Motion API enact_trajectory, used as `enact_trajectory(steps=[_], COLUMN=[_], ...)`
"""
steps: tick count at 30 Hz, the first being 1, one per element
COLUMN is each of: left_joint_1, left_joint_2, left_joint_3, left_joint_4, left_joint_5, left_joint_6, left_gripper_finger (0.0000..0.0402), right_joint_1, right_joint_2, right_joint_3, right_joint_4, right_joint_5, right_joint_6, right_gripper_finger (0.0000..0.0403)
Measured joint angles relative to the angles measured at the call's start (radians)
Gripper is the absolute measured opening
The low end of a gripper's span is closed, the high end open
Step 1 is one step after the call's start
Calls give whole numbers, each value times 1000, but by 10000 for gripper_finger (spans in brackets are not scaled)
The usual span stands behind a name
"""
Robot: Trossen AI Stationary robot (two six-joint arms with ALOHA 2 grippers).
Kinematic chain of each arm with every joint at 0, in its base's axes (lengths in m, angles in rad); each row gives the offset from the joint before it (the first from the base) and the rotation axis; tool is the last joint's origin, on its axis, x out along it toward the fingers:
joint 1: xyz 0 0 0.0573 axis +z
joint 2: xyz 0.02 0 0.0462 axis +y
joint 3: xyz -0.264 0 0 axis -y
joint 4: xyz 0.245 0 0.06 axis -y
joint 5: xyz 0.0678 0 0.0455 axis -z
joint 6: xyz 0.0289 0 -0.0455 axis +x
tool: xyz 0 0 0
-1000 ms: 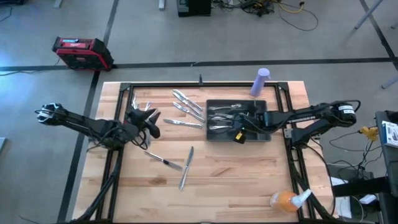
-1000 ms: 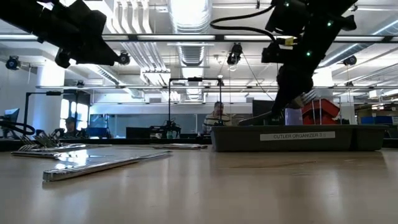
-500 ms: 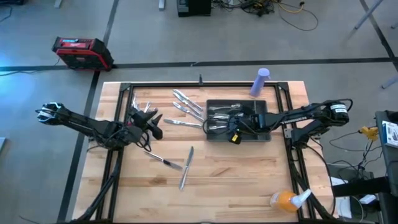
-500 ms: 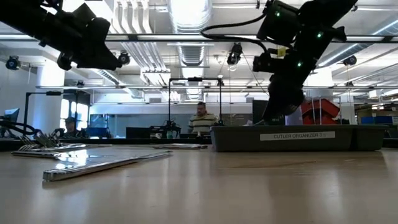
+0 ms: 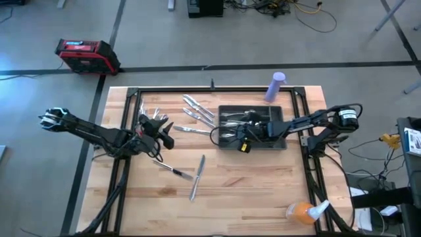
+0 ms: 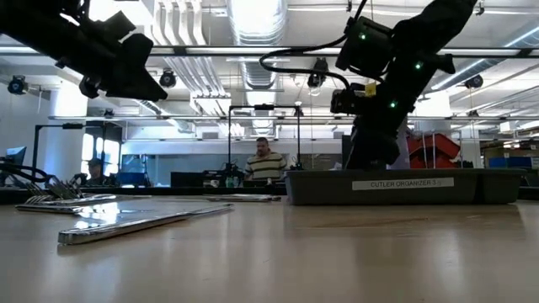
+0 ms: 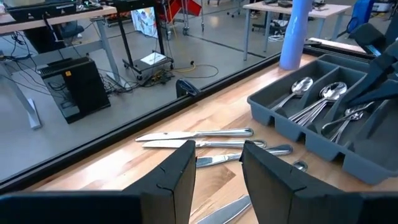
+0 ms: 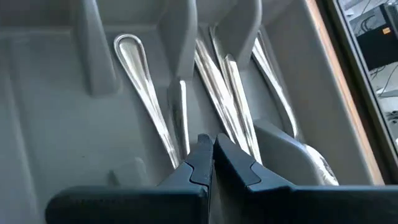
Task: Sort silverware
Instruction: Put the silver fork into the gray silverware tray
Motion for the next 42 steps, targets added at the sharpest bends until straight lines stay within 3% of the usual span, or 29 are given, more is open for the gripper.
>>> enact_trajectory(steps=[5, 10, 12, 19, 24, 29, 35, 39, 42], left_joint_1=[0, 0, 0, 0, 0, 0, 0, 0, 0], left_joint_2=[11, 17, 20, 21, 21, 23, 19, 15, 15], left_joint_3=[0, 0, 0, 0, 5, 5, 5, 5, 5], left_joint_4=[0, 0, 0, 0, 0, 6, -11, -19, -30], left_joint_5=[0, 0, 0, 8, 13, 23, 37, 37, 42], left_joint_6=[0, 0, 0, 0, 0, 0, 18, 21, 22], left_gripper_finger=[117, 117, 117, 117, 117, 117, 117, 117, 117], right_joint_1=[-12, -107, -150, -233, -230, -230, -230, -230, -222], right_joint_2=[-60, -70, -52, 20, 48, 115, 183, 180, 168], right_joint_3=[0, 2, 2, 2, 17, 42, 94, 140, 184], right_joint_4=[-16, 10, 12, 60, 76, 95, 82, 14, -64], right_joint_5=[-75, -342, -403, -427, -470, -476, -474, -474, -438], right_joint_6=[-3, -29, -36, -82, -79, -69, -73, -87, -108], right_gripper_finger=[0, 13, 33, 118, 138, 121, 68, 15, 5])
